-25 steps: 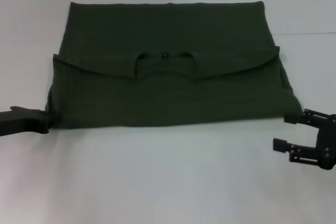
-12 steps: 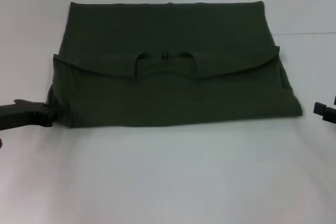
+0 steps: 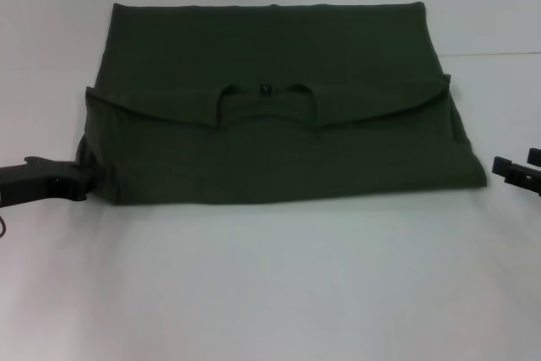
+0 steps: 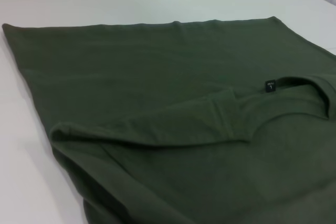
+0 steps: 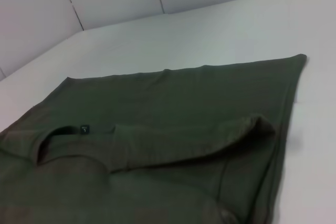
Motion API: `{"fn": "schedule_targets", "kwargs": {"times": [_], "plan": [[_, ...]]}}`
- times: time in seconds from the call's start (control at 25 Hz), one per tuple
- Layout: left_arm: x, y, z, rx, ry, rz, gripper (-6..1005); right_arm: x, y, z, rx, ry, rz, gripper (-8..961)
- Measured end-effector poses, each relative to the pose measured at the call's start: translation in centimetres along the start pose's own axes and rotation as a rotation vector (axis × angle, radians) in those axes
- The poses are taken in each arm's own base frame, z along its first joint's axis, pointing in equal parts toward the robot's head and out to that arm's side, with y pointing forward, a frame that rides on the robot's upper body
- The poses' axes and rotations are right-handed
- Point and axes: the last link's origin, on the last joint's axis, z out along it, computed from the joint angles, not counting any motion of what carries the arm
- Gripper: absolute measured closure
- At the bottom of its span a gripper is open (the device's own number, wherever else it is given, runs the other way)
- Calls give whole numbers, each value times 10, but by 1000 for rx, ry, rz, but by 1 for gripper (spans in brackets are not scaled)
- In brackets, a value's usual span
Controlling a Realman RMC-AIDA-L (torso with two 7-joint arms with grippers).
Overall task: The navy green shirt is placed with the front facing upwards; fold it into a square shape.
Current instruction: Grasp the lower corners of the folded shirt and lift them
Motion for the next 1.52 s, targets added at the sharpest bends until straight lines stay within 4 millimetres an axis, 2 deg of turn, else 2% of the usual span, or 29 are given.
{"fn": "schedule_targets", "kwargs": {"times": [0.36,0.68,0.92,1.24,1.44,1.52], "plan": [[0,0,0,3,0,2,964,-2,8,24,-4,55,-37,188],[1,0,0,1,1,10,964,1,8,31,16,91,-37,203],[1,0,0,1,2,12,964,2,9,32,13,104,-46,434],[1,0,0,0,2,13,965,1,9,32,9,103,-58,674],[1,0,0,-2,2,14,965,1,9,32,9,103,-62,881],[1,0,0,-3,2,19,965,1,9,31,10,103,-64,899]]}}
